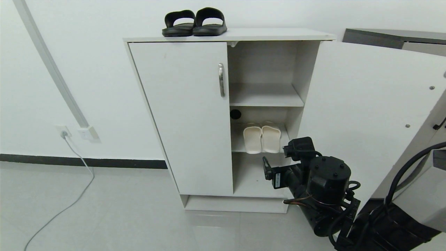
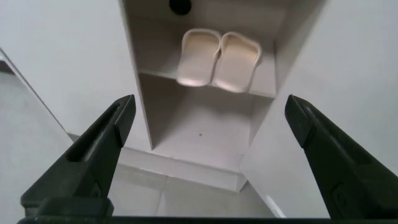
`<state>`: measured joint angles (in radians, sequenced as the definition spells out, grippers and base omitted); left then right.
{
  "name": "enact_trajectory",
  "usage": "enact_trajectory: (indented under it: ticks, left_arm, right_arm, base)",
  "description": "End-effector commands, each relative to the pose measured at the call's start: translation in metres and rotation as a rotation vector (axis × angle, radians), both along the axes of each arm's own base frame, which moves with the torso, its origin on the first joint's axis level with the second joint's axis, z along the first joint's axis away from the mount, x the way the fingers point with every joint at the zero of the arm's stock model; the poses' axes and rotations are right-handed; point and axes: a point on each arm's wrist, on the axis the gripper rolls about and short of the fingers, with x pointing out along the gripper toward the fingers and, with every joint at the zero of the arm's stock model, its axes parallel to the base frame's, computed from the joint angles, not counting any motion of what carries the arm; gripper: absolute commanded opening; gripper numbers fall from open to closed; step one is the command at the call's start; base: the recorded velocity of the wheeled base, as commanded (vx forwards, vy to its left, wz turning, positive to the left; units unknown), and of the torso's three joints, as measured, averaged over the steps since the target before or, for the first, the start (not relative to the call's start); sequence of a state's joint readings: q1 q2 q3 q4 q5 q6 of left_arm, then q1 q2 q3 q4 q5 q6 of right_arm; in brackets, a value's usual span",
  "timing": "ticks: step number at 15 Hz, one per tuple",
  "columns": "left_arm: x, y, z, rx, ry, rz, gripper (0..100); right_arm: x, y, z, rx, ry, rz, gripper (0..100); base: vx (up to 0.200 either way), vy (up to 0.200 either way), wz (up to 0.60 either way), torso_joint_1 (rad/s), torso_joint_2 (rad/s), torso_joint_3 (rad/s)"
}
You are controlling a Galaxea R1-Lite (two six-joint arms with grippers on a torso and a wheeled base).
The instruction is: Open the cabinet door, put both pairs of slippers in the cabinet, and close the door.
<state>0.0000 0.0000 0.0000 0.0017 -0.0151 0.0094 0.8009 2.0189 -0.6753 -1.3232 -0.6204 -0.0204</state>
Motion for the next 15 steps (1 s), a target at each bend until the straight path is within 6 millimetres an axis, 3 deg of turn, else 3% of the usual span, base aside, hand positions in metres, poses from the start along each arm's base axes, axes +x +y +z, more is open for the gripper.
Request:
enact_trajectory:
  ticks: [1, 13, 15]
  left_arm:
    - [0.0, 0.0, 0.0002, 0.0, -0.002, 0.0, 0]
    - [0.0, 0.0, 0.0002, 0.0, -0.002, 0.0, 0]
    - [0.0, 0.0, 0.0002, 0.001, -0.002, 0.0, 0]
  right_arm:
    - [0.0003, 0.0011, -0.0029, -0.006, 0.005, 0.002, 100]
    - [0.0007, -0.0079, -0.0041, -0.004, -0.002, 0.022, 100]
    - [0.0003, -0.0089, -0.0053, -0.009, 0.002, 0.024, 100]
  base:
    - [0.0, 0.2, 0.0, 0.017, 0.01, 0.002]
    - [0.0, 0.2, 0.0, 0.002, 0.0, 0.004]
    - [0.0, 0.0, 0.0, 0.0, 0.0, 0.0]
